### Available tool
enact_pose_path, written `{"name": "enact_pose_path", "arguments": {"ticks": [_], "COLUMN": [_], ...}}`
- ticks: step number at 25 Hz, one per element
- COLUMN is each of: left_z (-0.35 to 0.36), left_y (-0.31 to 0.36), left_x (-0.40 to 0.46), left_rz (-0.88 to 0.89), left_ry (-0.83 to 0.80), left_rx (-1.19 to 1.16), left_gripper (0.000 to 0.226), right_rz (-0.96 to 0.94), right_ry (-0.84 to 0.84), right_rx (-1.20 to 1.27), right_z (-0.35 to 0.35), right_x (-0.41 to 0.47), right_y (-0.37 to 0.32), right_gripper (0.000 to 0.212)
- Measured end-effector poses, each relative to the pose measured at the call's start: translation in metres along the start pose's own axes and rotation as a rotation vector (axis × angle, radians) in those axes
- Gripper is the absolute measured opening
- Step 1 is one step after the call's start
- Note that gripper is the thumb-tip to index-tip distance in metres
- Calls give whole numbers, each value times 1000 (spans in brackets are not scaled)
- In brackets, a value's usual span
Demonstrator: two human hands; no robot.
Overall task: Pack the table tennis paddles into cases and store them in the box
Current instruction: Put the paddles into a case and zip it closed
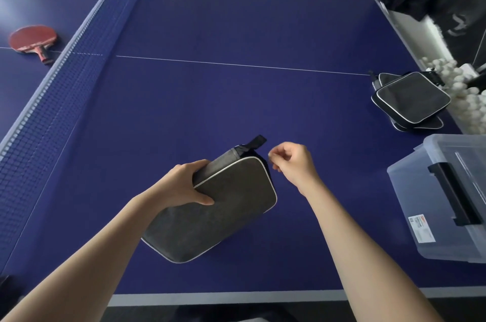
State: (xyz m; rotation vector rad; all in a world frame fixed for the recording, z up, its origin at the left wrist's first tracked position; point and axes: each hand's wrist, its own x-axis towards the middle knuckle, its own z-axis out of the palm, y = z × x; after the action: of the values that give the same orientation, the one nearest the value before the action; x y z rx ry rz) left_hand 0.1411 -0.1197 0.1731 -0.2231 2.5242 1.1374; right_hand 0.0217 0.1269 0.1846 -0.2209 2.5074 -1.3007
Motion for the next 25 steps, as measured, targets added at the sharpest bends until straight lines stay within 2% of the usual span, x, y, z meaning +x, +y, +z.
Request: {"name": "enact_pose_path", "arguments": {"ticks": [6,10,13,16,18,23,25], "left_z": [9,17,24,29,32,34,32], "left_y": [13,16,10,-3,-11,-33,-45], "left_x": [6,3,-10,-30,-46,-78,-86], "left_rz": [38,22,-34,-95,-129,-225,-256], "left_ry": [-15,17,92,210,294,444,458], "left_rx": [129,97,-108,-426,-641,-1019,-1084], "left_gripper": [54,54,52,53,53,51,49], "right_rz": [-256,-302,-286,-201,-93,166,182], "right_ry": [18,-12,-14,79,55,-325,-432], "right_rx": [-99,-61,54,162,240,451,482], "right_z": [6,8,7,12,20,66,86], "right_x": [-6,-12,-15,-20,-29,-57,-62], "right_y": [-38,-36,-26,-5,10,26,23], "right_gripper": [14,19,9,31,45,73,65]}}
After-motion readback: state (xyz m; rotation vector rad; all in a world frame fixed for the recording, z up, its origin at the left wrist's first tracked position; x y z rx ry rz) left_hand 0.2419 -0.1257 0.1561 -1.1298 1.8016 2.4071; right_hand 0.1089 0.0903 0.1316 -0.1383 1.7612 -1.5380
